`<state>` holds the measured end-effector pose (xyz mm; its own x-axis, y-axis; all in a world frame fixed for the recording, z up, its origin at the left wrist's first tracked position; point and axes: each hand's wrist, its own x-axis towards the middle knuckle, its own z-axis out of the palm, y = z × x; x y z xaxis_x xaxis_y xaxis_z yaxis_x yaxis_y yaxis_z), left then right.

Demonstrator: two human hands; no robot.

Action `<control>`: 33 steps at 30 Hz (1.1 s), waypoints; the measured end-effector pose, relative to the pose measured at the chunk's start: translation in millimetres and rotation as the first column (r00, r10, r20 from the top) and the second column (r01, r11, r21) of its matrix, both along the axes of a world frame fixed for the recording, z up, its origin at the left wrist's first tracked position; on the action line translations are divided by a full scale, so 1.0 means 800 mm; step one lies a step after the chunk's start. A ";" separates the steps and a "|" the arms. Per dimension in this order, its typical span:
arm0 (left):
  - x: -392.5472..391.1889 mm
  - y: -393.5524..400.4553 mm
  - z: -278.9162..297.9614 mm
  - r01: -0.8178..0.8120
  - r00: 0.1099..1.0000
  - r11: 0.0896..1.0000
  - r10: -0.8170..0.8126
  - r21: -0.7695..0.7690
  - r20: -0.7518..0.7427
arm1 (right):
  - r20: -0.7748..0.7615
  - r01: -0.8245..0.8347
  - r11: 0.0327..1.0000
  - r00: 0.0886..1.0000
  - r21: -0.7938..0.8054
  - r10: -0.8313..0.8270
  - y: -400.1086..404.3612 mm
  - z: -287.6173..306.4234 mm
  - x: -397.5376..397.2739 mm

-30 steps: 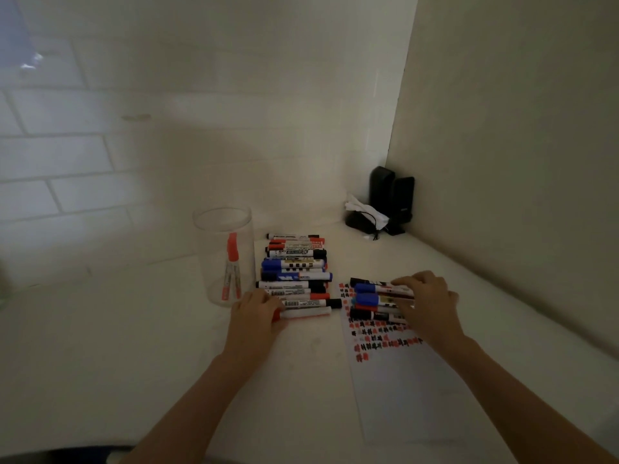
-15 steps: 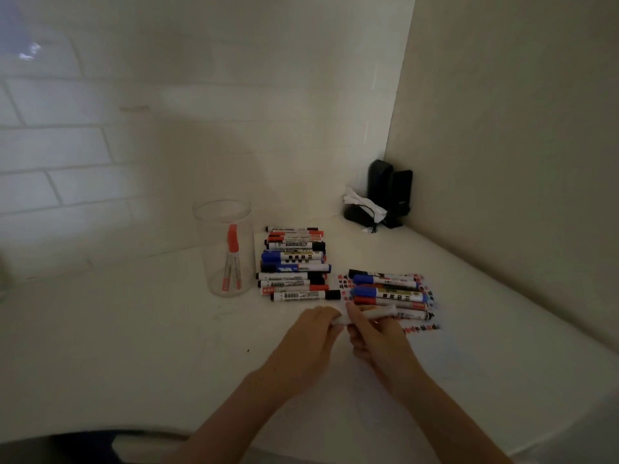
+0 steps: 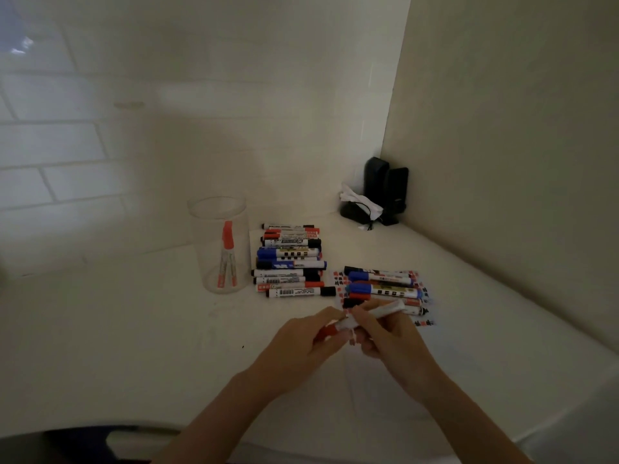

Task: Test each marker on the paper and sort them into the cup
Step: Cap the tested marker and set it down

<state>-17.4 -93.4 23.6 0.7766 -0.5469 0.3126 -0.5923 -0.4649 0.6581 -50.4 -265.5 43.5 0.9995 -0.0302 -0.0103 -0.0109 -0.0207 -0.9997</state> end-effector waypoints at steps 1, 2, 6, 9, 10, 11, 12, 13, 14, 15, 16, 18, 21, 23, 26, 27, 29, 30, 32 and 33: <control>0.001 -0.002 0.000 -0.024 0.999 1.000 0.024 -0.003 -0.026 | -0.018 0.030 0.997 0.999 0.070 -0.029 -0.007 0.001 0.000; 0.003 -0.003 0.000 -0.063 0.996 0.998 0.064 0.005 -0.058 | -0.046 0.069 0.988 0.997 0.141 -0.063 -0.014 0.002 0.000; 0.020 -0.002 -0.013 -0.133 0.989 0.966 0.143 0.223 -0.026 | -0.128 0.151 0.973 0.983 0.175 -0.129 -0.049 0.007 -0.001; 0.034 -0.008 -0.020 -0.153 0.988 0.903 0.148 0.401 0.042 | -0.113 0.191 0.979 0.977 0.075 -0.182 -0.059 0.002 0.001; 0.038 -0.011 -0.021 -0.163 0.986 0.887 0.157 0.432 0.050 | -0.095 0.207 0.978 0.974 0.008 -0.205 -0.059 -0.001 0.003; 0.041 -0.014 -0.022 -0.176 0.984 0.873 0.168 0.454 0.057 | -0.074 0.219 0.973 0.972 -0.072 -0.224 -0.057 -0.004 0.007; 0.043 -0.017 -0.023 -0.189 0.981 0.861 0.180 0.472 0.065 | -0.053 0.226 0.962 0.970 -0.151 -0.237 -0.056 -0.008 0.012; 0.044 -0.018 -0.025 -0.202 0.979 0.847 0.190 0.491 0.074 | -0.032 0.231 0.948 0.969 -0.220 -0.244 -0.054 -0.012 0.016; 0.045 -0.019 -0.028 -0.216 0.976 0.834 0.196 0.508 0.092 | -0.008 0.237 0.930 0.969 -0.281 -0.249 -0.051 -0.018 0.020; 0.045 -0.019 -0.032 -0.229 0.973 0.824 0.196 0.518 0.119 | 0.022 0.245 0.907 0.967 -0.341 -0.253 -0.049 -0.024 0.022; 0.044 -0.019 -0.036 -0.241 0.970 0.822 0.192 0.517 0.147 | 0.056 0.258 0.878 0.965 -0.402 -0.258 -0.047 -0.031 0.023; 0.043 -0.017 -0.040 -0.258 0.965 0.825 0.193 0.502 0.178 | 0.119 0.296 0.817 0.954 -0.495 -0.274 -0.045 -0.045 0.021; 0.044 -0.015 -0.042 -0.277 0.959 0.830 0.210 0.485 0.188 | 0.153 0.324 0.802 0.946 -0.502 -0.286 -0.048 -0.056 0.020; 0.045 -0.016 -0.042 -0.278 0.959 0.832 0.216 0.479 0.181 | 0.156 0.322 0.799 0.946 -0.508 -0.283 -0.050 -0.057 0.021; 0.045 -0.016 -0.042 -0.276 0.960 0.838 0.222 0.471 0.169 | 0.172 0.324 0.789 0.946 -0.523 -0.275 -0.049 -0.057 0.022; 0.045 -0.016 -0.042 -0.276 0.961 0.839 0.222 0.470 0.168 | 0.175 0.326 0.783 0.945 -0.530 -0.275 -0.049 -0.058 0.023; 0.045 -0.016 -0.043 -0.274 0.961 0.842 0.220 0.465 0.167 | 0.167 0.320 0.772 0.947 -0.550 -0.274 -0.052 -0.061 0.024; 0.045 -0.016 -0.044 -0.274 0.961 0.845 0.219 0.459 0.170 | 0.160 0.314 0.768 0.949 -0.558 -0.272 -0.053 -0.062 0.024; 0.046 -0.015 -0.045 -0.280 0.958 0.853 0.219 0.441 0.185 | 0.166 0.309 0.761 0.951 -0.570 -0.262 -0.055 -0.066 0.025; 0.046 -0.015 -0.046 -0.282 0.957 0.854 0.220 0.437 0.188 | 0.173 0.308 0.760 0.951 -0.572 -0.256 -0.055 -0.066 0.025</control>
<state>19.7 -105.7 -13.3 0.8774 -0.4438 0.1822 -0.4784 -0.8374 0.2642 -30.3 -309.2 -9.6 0.9412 -0.2845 0.1820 -0.0312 -0.6098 -0.7919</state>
